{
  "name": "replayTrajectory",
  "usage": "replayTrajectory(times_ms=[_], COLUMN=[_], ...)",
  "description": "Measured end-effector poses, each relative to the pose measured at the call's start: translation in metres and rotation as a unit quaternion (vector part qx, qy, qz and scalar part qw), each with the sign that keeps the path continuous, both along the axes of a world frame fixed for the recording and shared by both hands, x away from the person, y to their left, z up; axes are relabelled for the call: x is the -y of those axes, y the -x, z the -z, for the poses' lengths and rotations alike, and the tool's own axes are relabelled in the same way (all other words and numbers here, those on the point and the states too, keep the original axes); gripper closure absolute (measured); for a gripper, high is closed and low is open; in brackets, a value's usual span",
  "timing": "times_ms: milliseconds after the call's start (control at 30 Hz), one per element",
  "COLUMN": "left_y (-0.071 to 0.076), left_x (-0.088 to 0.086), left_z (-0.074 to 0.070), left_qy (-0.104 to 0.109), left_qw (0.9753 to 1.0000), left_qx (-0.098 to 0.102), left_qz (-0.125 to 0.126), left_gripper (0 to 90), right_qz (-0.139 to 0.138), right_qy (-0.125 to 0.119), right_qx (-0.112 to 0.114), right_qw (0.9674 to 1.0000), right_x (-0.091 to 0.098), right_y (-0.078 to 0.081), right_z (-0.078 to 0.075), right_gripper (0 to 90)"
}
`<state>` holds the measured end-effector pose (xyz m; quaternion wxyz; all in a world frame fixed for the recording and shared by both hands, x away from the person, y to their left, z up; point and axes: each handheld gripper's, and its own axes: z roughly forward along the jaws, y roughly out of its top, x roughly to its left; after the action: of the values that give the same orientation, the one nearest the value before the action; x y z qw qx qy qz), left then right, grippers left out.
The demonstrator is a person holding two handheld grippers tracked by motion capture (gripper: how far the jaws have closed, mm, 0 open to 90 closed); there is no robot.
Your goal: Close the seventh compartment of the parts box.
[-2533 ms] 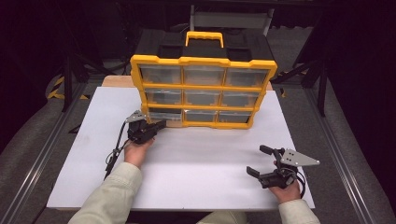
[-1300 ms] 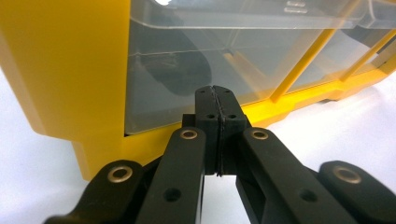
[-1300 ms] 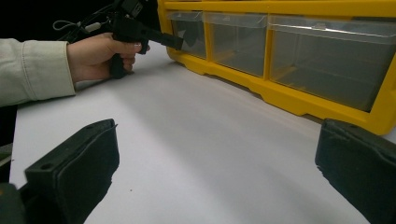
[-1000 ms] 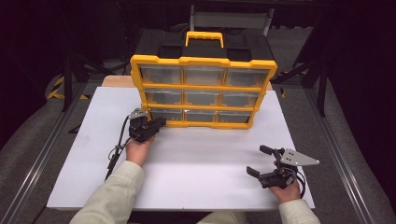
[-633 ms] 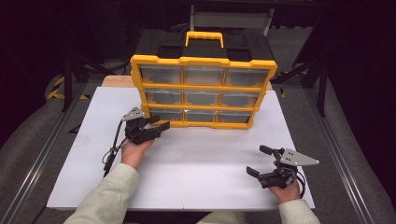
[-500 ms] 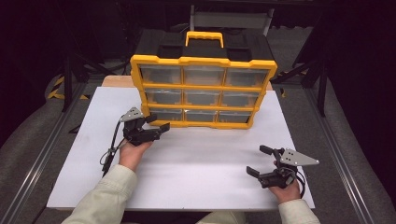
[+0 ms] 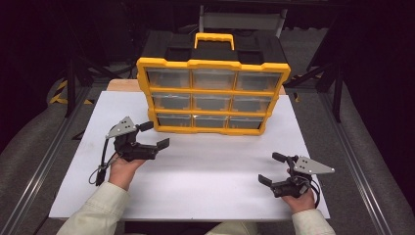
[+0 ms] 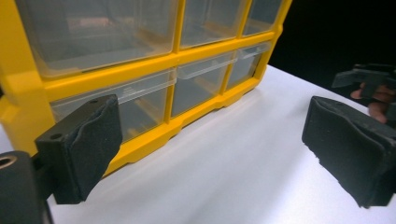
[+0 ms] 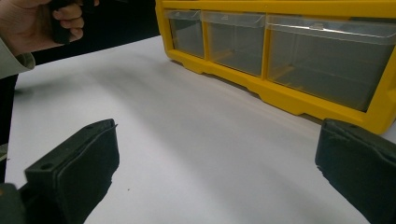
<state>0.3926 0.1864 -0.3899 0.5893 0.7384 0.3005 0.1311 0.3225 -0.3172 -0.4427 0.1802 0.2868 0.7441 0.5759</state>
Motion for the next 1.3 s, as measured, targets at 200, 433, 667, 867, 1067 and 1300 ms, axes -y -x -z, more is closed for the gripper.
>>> replayTrajectory(times_ms=[200,433,667,867,1067,1300], left_y=[0.015,0.03,0.041,0.05,0.059,0.065], left_x=[-0.015,-0.032,-0.051,-0.067,-0.08,-0.092], left_z=[-0.001,0.004,0.012,0.021,0.032,0.048], left_qy=[-0.009,-0.013,-0.012,-0.015,-0.028,-0.028], left_qw=[0.9999,0.9998,0.9997,0.9994,0.9988,0.9988], left_qx=[0.011,0.017,0.013,0.007,0.015,0.022], left_qz=[-0.002,-0.005,-0.019,-0.032,-0.037,-0.035], left_gripper=[2.9,1.6,1.4,1.4,1.4,1.4], right_qz=[0.001,0.003,0.0,-0.001,-0.008,-0.01], right_qy=[0.002,0.005,0.011,0.021,0.025,0.027], right_qx=[0.003,0.005,0.013,0.013,0.022,0.027], right_qw=[1.0,1.0,0.9999,0.9997,0.9994,0.9992], right_x=[0.0,0.001,0.001,0.001,-0.001,-0.002], right_y=[0.0,-0.001,0.0,0.0,0.001,0.001], right_z=[0.0,0.0,-0.001,-0.001,-0.001,-0.001], right_gripper=[0.3,0.2,0.2,0.2,0.2,0.2])
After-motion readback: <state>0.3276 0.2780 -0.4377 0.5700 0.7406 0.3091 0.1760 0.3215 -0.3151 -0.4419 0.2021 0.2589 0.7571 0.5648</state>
